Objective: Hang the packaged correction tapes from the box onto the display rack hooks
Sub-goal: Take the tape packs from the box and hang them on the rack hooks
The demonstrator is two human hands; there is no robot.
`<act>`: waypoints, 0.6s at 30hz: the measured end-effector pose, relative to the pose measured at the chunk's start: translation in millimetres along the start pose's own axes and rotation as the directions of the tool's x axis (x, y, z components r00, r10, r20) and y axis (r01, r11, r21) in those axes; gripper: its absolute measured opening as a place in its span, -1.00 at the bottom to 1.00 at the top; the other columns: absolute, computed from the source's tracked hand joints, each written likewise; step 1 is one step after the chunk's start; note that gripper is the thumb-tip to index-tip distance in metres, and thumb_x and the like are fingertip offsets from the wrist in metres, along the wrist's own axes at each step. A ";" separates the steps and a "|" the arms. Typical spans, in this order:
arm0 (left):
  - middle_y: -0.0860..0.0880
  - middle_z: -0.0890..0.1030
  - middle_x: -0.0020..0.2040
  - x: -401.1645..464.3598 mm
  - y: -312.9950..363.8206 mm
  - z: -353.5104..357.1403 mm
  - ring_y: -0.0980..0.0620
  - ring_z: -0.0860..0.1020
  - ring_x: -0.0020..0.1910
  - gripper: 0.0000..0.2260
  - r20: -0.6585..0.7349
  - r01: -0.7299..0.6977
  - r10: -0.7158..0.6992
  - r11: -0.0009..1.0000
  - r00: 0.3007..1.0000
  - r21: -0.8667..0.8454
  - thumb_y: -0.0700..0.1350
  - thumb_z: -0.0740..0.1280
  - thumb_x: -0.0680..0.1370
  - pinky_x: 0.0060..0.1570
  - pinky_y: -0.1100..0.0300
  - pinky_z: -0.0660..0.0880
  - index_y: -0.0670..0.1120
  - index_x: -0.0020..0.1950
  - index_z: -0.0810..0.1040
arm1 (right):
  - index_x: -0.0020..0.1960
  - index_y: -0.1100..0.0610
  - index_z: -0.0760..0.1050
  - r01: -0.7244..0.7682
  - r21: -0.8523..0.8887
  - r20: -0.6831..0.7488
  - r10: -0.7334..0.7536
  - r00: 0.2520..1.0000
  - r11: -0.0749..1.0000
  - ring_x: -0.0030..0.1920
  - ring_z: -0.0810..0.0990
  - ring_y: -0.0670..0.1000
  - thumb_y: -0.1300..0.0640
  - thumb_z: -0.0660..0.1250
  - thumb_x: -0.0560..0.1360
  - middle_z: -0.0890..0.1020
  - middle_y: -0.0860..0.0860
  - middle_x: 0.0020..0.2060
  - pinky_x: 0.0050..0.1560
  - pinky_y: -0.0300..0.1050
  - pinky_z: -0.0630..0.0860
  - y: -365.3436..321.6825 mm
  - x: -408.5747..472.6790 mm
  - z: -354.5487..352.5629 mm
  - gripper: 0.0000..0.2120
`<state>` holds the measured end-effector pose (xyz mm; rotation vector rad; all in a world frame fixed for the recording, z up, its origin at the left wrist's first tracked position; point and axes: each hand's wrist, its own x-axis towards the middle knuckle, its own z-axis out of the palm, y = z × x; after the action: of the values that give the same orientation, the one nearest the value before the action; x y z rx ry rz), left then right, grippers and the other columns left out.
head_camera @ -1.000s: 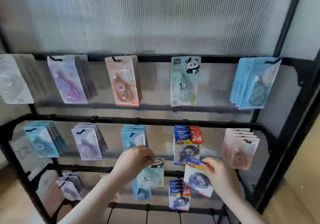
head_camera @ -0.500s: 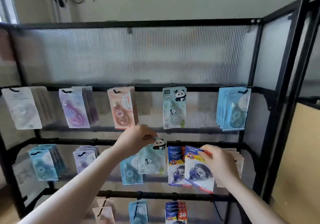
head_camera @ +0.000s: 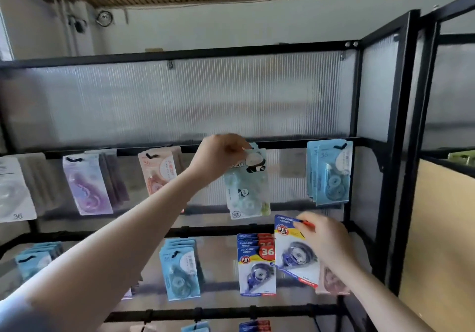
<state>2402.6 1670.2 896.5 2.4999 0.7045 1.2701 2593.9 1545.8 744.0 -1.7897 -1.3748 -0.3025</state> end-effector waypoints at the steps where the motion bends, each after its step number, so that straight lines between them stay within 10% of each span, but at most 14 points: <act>1: 0.07 0.62 -0.20 6.3 2.5 2.3 0.12 0.61 -0.17 -0.85 -0.017 -0.003 0.002 1.000 1.000 -0.012 -0.24 0.43 0.43 -0.06 0.31 0.53 -0.06 -0.03 0.65 | -0.10 0.07 0.63 -0.006 -0.004 0.000 0.006 1.000 1.000 -0.31 0.58 -0.07 0.11 0.36 0.48 0.66 -0.08 -0.29 -0.32 -0.13 0.49 1.7 0.3 -0.6 -0.92; 18: 0.10 0.60 -0.13 29.6 -12.3 19.5 0.29 0.52 -0.23 -0.86 -0.126 0.034 -0.029 0.999 0.992 0.039 -0.24 0.41 0.46 -0.20 0.62 0.39 -0.11 -0.01 0.67 | -0.11 0.06 0.60 -0.020 -0.065 0.053 0.024 0.998 0.998 -0.28 0.53 -0.08 0.09 0.32 0.51 0.65 -0.10 -0.28 -0.41 -0.30 0.30 21.5 -4.7 -8.0 -0.90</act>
<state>2429.4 1696.1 900.1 2.4480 0.8035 1.4249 2613.5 1535.8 736.0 -1.8767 -1.3957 -0.2916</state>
